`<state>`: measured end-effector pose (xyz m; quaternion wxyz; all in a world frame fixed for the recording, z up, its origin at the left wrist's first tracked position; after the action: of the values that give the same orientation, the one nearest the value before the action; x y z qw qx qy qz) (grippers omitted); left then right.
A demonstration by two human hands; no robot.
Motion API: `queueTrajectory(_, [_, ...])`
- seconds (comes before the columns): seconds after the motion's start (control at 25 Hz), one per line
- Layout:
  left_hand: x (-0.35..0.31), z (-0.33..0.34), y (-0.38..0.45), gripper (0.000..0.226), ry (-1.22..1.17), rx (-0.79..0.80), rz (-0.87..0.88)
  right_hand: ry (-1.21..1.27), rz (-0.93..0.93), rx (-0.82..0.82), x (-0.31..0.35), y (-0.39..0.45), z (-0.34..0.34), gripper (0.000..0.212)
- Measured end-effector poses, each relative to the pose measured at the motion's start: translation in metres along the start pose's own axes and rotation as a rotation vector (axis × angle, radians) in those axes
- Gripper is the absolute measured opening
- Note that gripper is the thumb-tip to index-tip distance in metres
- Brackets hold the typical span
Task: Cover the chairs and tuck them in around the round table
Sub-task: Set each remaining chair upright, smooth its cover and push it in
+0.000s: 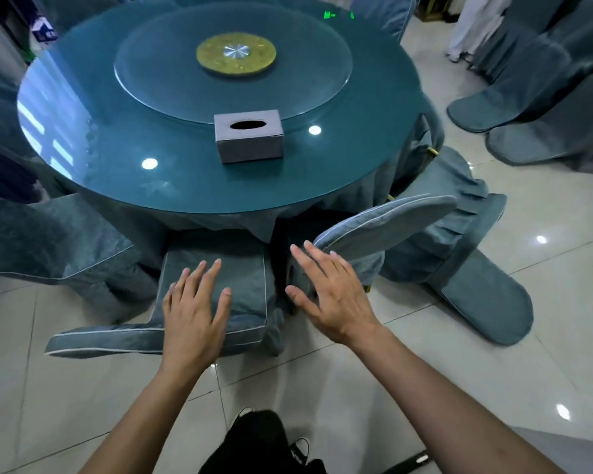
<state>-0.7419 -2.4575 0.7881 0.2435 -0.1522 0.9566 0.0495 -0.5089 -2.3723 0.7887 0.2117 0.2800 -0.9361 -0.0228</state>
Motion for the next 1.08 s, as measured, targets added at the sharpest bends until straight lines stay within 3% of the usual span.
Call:
queueTrajectory(0.36, [-0.097,0.023,0.015,0.058,-0.018,0.054,0.089,-0.041,0.046,-0.038,-0.08,-0.002,-0.043,0.065])
queueTrajectory(1.08, [-0.312,0.124,0.157,0.061,0.003,0.057,0.271,-0.14,0.19,-0.078,-0.302,0.053,-0.159,0.062])
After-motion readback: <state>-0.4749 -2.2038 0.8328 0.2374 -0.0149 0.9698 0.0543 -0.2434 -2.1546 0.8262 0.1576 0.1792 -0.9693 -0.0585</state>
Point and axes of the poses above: each hand's wrist, its own y-axis towards the middle knuckle, its own z-axis out of the palm, x = y × z, the point moved 1 cm from there along y, towards the middle knuckle
